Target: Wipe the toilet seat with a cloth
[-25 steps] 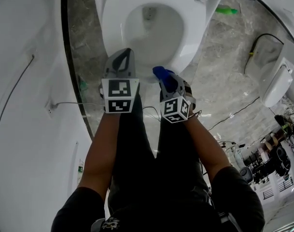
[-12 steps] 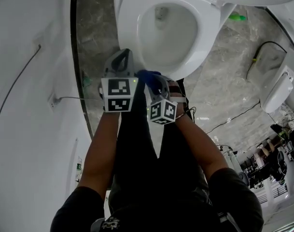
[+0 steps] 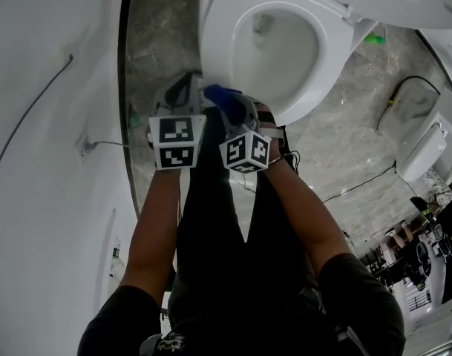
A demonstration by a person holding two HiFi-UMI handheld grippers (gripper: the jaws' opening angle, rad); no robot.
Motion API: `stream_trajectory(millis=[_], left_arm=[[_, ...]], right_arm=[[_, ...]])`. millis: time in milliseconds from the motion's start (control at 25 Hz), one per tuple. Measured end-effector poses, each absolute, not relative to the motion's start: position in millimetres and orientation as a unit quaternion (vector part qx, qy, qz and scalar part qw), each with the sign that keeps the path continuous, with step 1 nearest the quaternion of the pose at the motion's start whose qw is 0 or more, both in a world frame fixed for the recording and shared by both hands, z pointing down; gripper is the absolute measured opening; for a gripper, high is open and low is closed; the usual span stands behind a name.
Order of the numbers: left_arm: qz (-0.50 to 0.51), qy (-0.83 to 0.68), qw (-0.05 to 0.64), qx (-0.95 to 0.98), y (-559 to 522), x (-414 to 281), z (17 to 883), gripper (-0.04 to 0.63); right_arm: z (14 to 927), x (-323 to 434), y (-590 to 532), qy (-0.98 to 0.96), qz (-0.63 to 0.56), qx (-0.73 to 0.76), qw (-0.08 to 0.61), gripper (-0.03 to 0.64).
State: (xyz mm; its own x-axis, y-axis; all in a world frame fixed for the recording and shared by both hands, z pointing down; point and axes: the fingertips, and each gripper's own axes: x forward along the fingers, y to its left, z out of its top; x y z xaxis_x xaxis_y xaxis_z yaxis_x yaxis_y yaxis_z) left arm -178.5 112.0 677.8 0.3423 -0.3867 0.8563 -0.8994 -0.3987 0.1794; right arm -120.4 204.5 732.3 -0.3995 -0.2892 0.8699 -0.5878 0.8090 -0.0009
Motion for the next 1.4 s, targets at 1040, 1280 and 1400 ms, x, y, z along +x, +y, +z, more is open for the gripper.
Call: stream_trajectory(millis=[1040, 1280, 1400], left_arm=[[0.374, -0.435, 0.348, 0.741, 131.3, -189.8, 681.1, 0.011], [0.376, -0.431, 0.339, 0.747, 121.7, -179.6, 678.4, 0.011], [0.375, -0.426, 0.333, 0.753, 116.9, -167.3, 676.4, 0.011]], right_arm=[[726.8, -75.5, -37.3, -0.793, 0.168, 0.397, 0.430, 0.097], [722.9, -33.7, -56.5, -0.767, 0.214, 0.460, 0.394, 0.097], [722.0, -7.0, -60.1, -0.750, 0.224, 0.492, 0.381, 0.097]])
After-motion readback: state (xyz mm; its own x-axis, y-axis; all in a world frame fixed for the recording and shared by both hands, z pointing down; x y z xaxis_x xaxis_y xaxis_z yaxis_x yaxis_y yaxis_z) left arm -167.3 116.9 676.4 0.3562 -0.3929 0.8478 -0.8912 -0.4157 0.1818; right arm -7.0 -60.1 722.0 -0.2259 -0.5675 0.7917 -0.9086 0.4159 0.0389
